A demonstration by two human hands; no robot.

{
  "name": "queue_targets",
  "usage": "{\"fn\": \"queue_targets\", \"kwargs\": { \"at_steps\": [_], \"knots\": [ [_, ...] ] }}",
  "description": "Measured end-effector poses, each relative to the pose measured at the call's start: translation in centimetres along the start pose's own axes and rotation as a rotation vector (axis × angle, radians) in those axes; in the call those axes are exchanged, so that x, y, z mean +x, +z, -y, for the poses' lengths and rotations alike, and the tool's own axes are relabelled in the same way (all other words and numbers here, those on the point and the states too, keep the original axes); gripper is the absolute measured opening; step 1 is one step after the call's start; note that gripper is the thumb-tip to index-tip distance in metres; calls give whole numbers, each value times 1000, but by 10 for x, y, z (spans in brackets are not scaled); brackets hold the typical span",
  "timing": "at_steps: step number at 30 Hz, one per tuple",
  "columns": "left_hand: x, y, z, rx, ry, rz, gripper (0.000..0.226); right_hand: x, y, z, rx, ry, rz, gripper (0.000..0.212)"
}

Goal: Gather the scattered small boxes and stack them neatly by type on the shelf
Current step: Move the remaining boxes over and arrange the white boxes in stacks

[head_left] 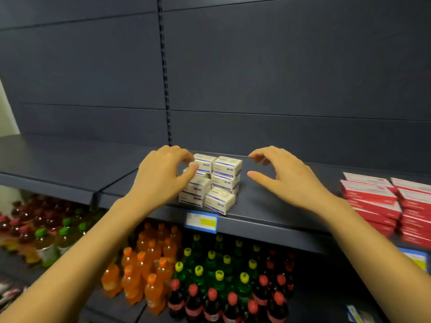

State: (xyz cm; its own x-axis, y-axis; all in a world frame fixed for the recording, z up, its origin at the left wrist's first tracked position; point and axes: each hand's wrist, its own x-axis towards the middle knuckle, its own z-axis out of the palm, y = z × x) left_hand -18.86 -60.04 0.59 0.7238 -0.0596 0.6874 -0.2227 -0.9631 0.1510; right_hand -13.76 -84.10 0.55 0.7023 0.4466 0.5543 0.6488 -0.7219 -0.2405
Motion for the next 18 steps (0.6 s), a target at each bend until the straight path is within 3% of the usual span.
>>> {"fn": "queue_targets", "kwargs": {
  "at_steps": [10,18],
  "knots": [
    [46,30,76,-477,37,311,48,37,44,24,110,184,-28,58],
    [77,49,92,-607,145,544,40,36,50,22,139,346,9,47]
  ]
}}
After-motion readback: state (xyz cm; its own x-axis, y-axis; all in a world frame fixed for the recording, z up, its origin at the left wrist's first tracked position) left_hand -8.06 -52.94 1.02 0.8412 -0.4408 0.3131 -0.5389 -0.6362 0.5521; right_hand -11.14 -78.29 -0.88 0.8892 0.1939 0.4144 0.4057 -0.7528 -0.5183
